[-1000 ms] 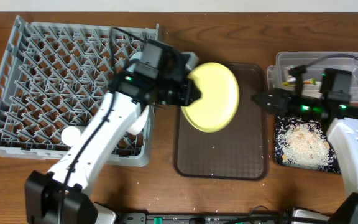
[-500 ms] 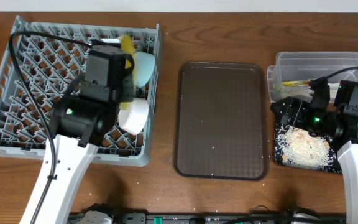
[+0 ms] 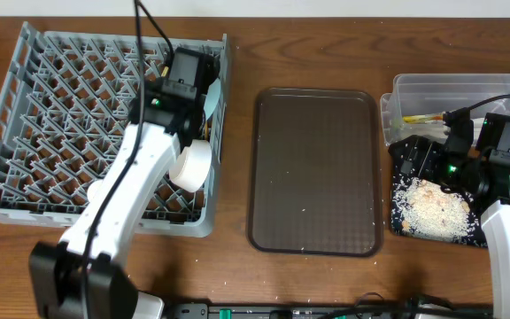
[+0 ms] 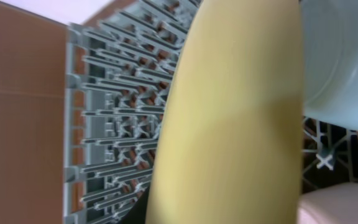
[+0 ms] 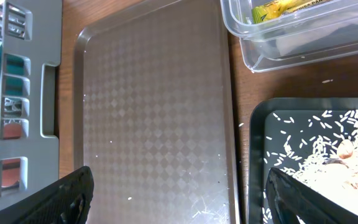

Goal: Sort waste into correct bins and load items into the dishwasher
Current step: 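Carry the upright yellow plate left into the dish rack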

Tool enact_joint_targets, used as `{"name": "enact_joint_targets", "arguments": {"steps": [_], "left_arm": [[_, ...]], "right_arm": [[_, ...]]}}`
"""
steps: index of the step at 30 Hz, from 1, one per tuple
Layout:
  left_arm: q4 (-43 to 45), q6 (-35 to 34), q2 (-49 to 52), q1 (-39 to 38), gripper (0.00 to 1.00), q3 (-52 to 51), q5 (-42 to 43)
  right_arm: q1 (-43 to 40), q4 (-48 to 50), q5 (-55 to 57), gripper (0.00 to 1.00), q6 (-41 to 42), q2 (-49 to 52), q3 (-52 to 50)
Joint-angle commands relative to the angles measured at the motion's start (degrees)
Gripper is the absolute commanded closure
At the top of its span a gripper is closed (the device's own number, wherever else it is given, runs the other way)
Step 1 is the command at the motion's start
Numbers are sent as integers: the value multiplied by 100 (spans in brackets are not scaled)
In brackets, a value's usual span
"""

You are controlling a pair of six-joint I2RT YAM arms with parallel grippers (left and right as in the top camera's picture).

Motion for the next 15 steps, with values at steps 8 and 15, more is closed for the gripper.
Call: {"name": "enact_joint_targets", "arguments": {"steps": [8, 15], "left_arm": [[144, 76, 560, 557, 92, -20, 693], [72, 74, 518, 527, 44, -17, 1115]], "right_arm": [[44, 0, 37, 12, 46, 7, 9], [44, -2, 37, 12, 46, 7, 9]]}}
